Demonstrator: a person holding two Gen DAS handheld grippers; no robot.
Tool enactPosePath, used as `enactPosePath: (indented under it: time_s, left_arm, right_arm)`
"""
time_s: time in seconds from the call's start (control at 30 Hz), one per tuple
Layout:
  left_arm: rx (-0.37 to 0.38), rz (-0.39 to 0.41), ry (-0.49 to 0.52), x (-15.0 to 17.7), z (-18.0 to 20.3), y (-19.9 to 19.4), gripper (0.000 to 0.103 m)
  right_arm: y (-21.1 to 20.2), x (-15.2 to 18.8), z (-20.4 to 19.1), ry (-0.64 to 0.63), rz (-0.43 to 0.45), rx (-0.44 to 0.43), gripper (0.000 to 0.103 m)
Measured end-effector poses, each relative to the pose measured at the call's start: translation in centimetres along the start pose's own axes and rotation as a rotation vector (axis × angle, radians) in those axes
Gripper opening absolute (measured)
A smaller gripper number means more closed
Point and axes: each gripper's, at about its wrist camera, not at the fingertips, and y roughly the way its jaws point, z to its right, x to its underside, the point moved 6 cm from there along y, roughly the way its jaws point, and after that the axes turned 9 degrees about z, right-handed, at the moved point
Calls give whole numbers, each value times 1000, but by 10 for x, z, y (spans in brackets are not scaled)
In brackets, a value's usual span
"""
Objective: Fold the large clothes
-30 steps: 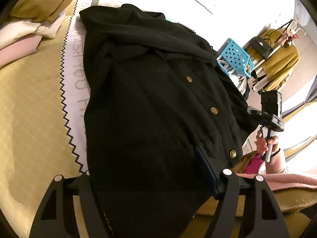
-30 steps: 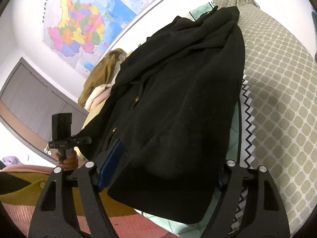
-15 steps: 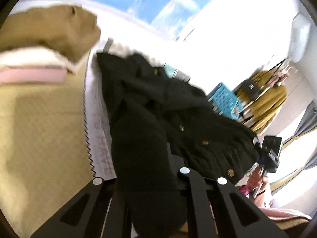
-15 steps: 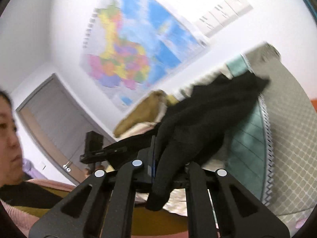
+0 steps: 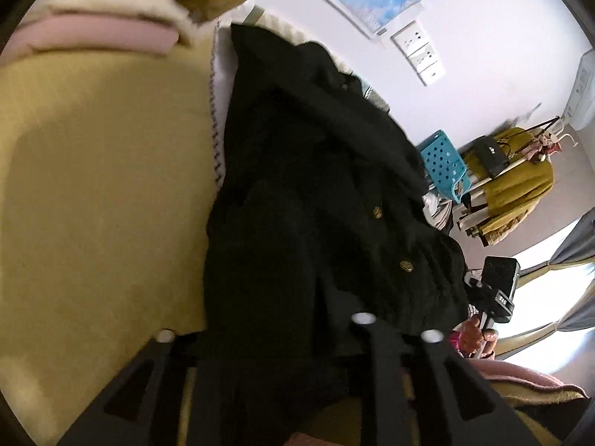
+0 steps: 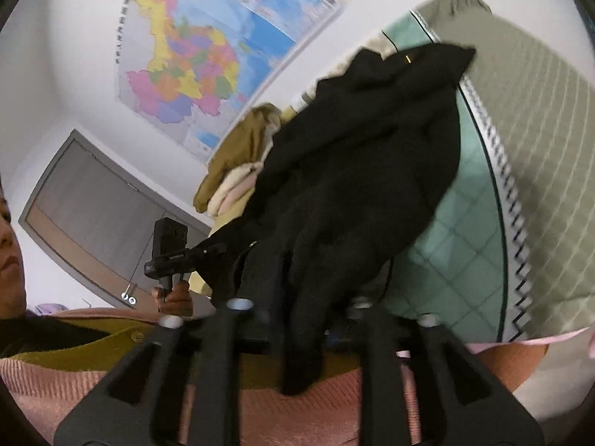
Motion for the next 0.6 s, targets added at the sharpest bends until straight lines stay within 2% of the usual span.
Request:
enactPosePath:
  time_s: [0.03, 0.07, 0.1, 0.13, 0.2, 0.27, 0.3, 0.33, 0.4, 0.47, 0.6]
  left_arm:
    - [-12, -12, 14, 2, -2, 3, 44]
    - [-9, -24, 15, 3, -3, 5, 48]
    - [10, -21, 18, 3, -1, 4, 55]
    - [37, -26, 29, 3, 3, 4, 64]
    - [47, -29, 57, 8, 5, 6, 67]
    - [42, -35, 80, 9, 11, 11, 63]
    - [39, -40, 88, 10, 14, 13, 39]
    - [35, -41, 92, 11, 15, 15, 21]
    - [40, -17, 84, 7, 20, 11, 7]
    - [54, 16, 79, 0, 27, 3, 6]
    - [97, 130, 97, -22, 46, -31, 5]
  right_arm:
    - [2, 3, 4, 12, -17, -10, 61]
    - [8, 8, 8, 13, -38, 8, 81]
    - [14, 12, 14, 15, -50, 30, 82]
    - [14, 14, 15, 6, -46, 45, 79]
    - [11, 12, 14, 11, -29, 19, 74]
    - [12, 11, 17, 32, -17, 17, 37]
    - [14, 12, 18, 36, -16, 19, 27]
    - [14, 12, 16, 41, -9, 2, 19]
    - [12, 11, 6, 35, 18, -36, 15]
    - [7, 4, -8, 24, 62, -67, 13]
    - [-13, -19, -40, -3, 187, -144, 12]
